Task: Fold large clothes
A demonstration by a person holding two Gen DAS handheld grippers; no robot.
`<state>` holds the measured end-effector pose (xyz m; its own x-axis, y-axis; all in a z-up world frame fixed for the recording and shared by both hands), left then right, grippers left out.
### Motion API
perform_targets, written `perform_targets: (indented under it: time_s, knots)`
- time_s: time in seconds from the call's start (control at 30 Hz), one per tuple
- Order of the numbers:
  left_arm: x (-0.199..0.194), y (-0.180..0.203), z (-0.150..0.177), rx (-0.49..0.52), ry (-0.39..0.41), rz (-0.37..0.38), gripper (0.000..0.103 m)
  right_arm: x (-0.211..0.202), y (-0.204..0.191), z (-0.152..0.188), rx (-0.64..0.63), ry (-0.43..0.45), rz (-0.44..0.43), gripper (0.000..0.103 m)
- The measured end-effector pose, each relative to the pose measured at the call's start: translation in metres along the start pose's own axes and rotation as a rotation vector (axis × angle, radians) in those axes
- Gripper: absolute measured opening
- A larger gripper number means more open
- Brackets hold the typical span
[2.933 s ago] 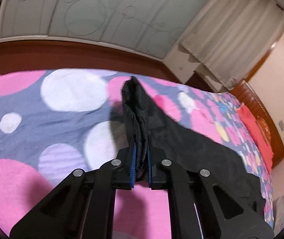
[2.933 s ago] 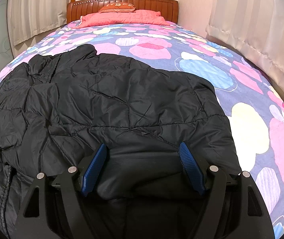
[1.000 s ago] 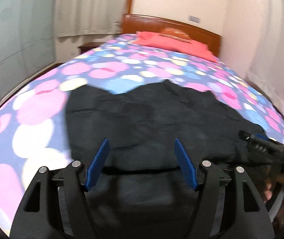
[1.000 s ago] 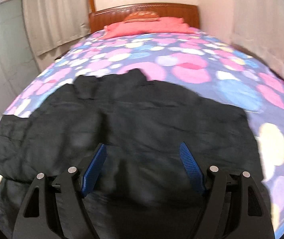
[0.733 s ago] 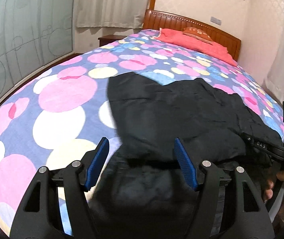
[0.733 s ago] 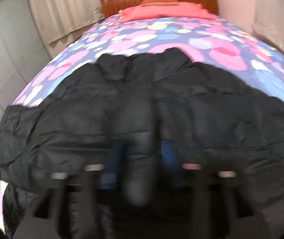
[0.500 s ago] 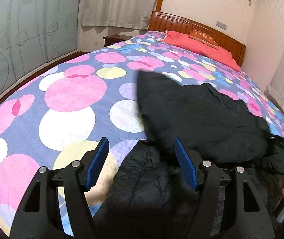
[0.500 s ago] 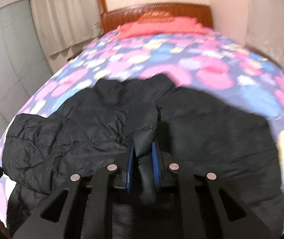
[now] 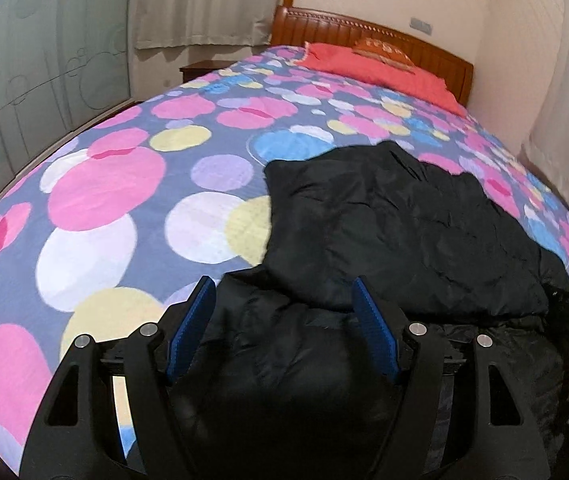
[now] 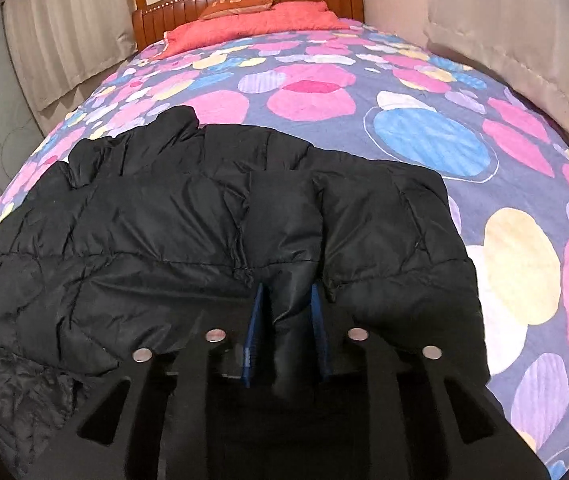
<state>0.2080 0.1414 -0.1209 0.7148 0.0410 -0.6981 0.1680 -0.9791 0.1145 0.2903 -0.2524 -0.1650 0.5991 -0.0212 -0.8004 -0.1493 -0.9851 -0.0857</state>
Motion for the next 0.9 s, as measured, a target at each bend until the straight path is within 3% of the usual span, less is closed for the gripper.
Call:
perform_targets:
  time_s: [0.13, 0.2, 0.37, 0.47, 0.6, 0.7, 0.8, 0.9]
  knots:
    - [0.013, 0.009, -0.016, 0.008, -0.005, 0.007, 0.07, -0.03, 0.0, -0.008, 0.037, 0.079, 0.032, 0.049]
    - [0.022, 0.019, -0.03, 0.021, 0.008, 0.006, 0.07, -0.038, -0.013, -0.018, 0.024, 0.121, 0.012, 0.05]
    - [0.056, 0.045, -0.057, 0.071, 0.013, -0.024, 0.07, -0.015, -0.058, -0.038, -0.028, 0.121, -0.114, 0.05]
    - [0.085, 0.051, -0.059, 0.088, -0.037, -0.059, 0.07, 0.015, -0.085, -0.042, -0.082, 0.088, -0.111, 0.05]
    - [0.126, 0.053, -0.041, 0.121, -0.159, -0.067, 0.071, 0.052, -0.098, -0.03, -0.155, 0.017, -0.034, 0.049]
    - [0.122, 0.057, -0.042, 0.145, -0.146, -0.098, 0.07, 0.046, -0.101, -0.03, -0.176, 0.021, -0.012, 0.049]
    - [0.094, 0.058, -0.043, 0.133, -0.096, -0.128, 0.067, 0.024, -0.091, -0.029, -0.147, 0.037, -0.032, 0.051]
    - [0.059, 0.066, -0.039, 0.098, -0.02, -0.048, 0.067, -0.005, -0.074, -0.016, -0.116, 0.083, -0.038, 0.052]
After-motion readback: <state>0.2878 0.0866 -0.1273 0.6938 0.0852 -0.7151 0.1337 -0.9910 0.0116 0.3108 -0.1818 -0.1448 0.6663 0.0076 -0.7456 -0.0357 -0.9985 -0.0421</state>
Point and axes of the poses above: each gripper's, at about its wrist camera, not at the fingertips, and x roughly the way its jaws point, y to its right, z to its underside, the point moved 2 cm from there along x, roughly the way its jaws point
